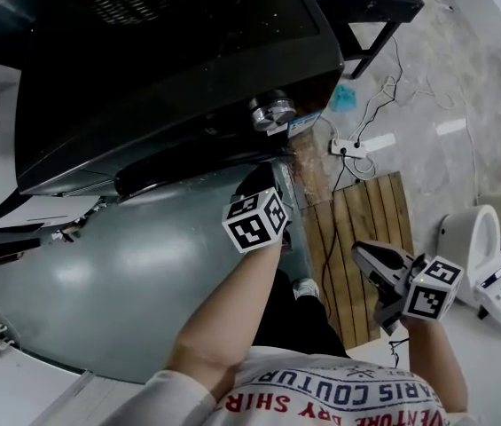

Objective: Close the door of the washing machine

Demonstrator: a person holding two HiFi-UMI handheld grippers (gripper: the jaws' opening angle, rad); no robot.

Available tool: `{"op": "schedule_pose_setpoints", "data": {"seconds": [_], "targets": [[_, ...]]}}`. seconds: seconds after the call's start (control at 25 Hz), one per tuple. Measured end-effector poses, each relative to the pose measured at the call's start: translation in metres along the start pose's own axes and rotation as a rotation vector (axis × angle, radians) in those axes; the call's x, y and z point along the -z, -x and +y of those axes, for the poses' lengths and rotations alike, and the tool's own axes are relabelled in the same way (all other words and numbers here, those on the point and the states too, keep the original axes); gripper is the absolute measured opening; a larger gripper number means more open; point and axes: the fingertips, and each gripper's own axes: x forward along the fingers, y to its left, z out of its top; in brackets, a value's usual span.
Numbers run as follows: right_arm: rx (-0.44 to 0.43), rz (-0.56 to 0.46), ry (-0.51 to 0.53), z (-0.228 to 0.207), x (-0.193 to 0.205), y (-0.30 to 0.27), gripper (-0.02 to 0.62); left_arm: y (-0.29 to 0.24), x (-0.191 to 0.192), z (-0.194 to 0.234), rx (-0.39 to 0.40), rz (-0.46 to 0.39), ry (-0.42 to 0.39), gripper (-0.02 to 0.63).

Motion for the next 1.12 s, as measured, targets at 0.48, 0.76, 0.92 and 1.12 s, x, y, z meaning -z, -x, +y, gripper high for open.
{"op": "schedule_pose_setpoints", "data": {"seconds": [0.48,0.76,0.92,1.12], "targets": [[-0.138,0.052,0.126,0.056,0.004,-0.006,0.021,0.048,-0.009,-0.031,0.142,0.096,0.022,0.023],[-0.285,0.053,0.296,0.125,-0.007,0.022,0.021,0.176,-0.023,-0.099,0.394,0.111,-0.195,0.025],[-0.361,0.028,0.373,0.169,-0.015,0.048,0.021,0.265,-0.03,-0.129,0.483,0.058,-0.215,0.023],[-0.426,-0.003,0.525,0.225,-0.022,0.085,0.021,0.367,-0.045,-0.155,0.527,-0.064,-0.227,0.025]]}}
